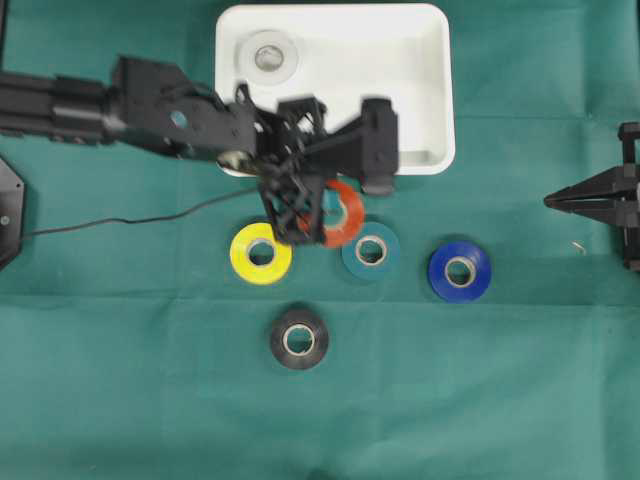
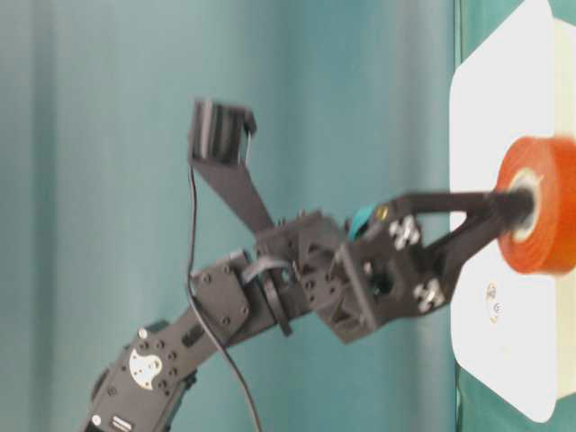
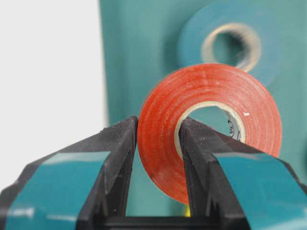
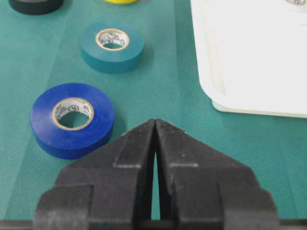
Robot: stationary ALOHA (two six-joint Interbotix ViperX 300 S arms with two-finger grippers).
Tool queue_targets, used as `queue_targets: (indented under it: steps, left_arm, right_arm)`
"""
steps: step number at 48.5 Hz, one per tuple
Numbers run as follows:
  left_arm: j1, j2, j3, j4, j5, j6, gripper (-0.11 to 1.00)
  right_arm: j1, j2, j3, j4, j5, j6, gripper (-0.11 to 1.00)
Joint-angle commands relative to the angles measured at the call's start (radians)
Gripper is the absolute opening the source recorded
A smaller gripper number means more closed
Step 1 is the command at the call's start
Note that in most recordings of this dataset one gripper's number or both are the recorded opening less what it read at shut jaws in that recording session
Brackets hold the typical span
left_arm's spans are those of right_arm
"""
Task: Put the tape into the white case with the left arm.
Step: 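Lift the red roll and carry it into the white tray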
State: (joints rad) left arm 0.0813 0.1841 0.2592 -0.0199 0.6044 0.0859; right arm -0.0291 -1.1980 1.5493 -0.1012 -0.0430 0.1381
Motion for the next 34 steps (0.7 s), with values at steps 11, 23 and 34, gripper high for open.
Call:
queue_targets:
  steps: [11, 23, 34]
  left_arm:
    - [0.115, -0.163, 0.115, 0.002, -0.011, 0.060, 0.26]
    - [0.213, -0.210, 0.227, 0.002, -0.080, 0.121, 0.26]
    - [0.267, -0.210, 0.293, 0.002, -0.169, 0.160, 0.26]
  right_arm:
    - [-0.002, 0.005, -0.011, -0.002, -0.011, -0.002, -0.09]
    - [-0.002, 0.005, -0.009, 0.000, -0.012, -0.002, -0.09]
    - [-0.002, 0.005, -0.009, 0.000, -0.012, 0.000, -0.09]
